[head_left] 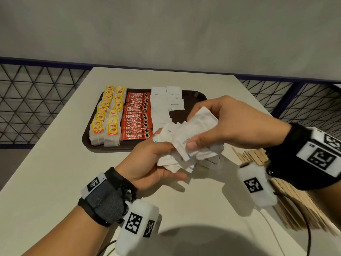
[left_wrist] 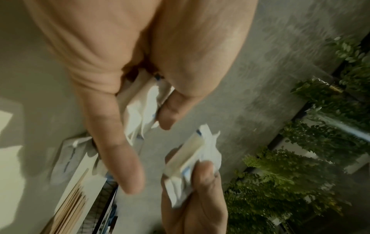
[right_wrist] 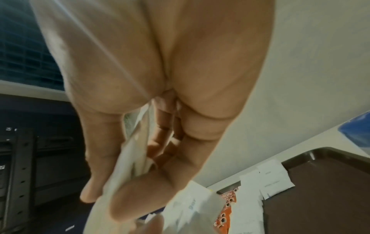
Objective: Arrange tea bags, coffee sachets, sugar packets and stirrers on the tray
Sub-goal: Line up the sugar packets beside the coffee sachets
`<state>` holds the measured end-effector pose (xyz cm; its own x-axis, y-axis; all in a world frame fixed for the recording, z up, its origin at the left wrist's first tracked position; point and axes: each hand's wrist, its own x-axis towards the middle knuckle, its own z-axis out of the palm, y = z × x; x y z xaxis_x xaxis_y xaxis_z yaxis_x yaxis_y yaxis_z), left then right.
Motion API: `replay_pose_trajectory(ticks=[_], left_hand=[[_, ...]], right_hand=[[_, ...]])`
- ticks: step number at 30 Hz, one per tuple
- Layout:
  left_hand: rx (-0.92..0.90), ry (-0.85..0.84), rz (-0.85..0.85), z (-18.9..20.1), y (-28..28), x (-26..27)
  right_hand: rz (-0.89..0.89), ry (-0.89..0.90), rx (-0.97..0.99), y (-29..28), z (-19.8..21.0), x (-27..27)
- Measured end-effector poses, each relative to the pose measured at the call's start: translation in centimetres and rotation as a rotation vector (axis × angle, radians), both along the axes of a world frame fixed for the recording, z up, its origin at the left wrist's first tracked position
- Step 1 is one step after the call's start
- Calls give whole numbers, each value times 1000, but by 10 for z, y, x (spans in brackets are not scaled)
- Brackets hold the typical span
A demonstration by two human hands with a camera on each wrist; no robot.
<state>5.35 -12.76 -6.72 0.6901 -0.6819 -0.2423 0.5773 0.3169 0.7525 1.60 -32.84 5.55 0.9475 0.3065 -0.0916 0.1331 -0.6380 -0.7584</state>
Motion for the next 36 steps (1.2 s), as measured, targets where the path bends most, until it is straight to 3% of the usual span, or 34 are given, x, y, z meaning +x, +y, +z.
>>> replay_pose_trajectory(ticks=[3,7,12,15,18,20,23,25,28,30,33,36], left_hand=[[-151,98,-144,6,-1,-4],[-232,128,-188,4,-5,-7],[-92,125,-10,7,-13,-13],[-92,96,51,7,-15,-15],[-107,93,110,7,-17,-15],[-85,110,140,7,-16,-13],[-11,147,208,10,-8,-7],[15,145,226,14,-2,-2],[12,131,228,17,4,3],[18,117,230,17,5,5],[33,101,241,17,7,7],[37,84,238,20,9,7]], right_hand=[[-13,32,-58,9,-10,11],[-6,2,-159,18,-23,18],[73,43,-295,25,-25,14],[139,46,-485,29,-38,13],[174,36,-533,30,-41,10],[113,-5,-462,22,-33,9],[-217,-137,-220,-5,-27,10],[-297,-66,-330,-23,-33,12],[-98,167,-686,-34,-56,9],[0,162,-806,-33,-70,5],[79,113,-867,-30,-81,-6],[86,95,-778,-26,-82,-14]])
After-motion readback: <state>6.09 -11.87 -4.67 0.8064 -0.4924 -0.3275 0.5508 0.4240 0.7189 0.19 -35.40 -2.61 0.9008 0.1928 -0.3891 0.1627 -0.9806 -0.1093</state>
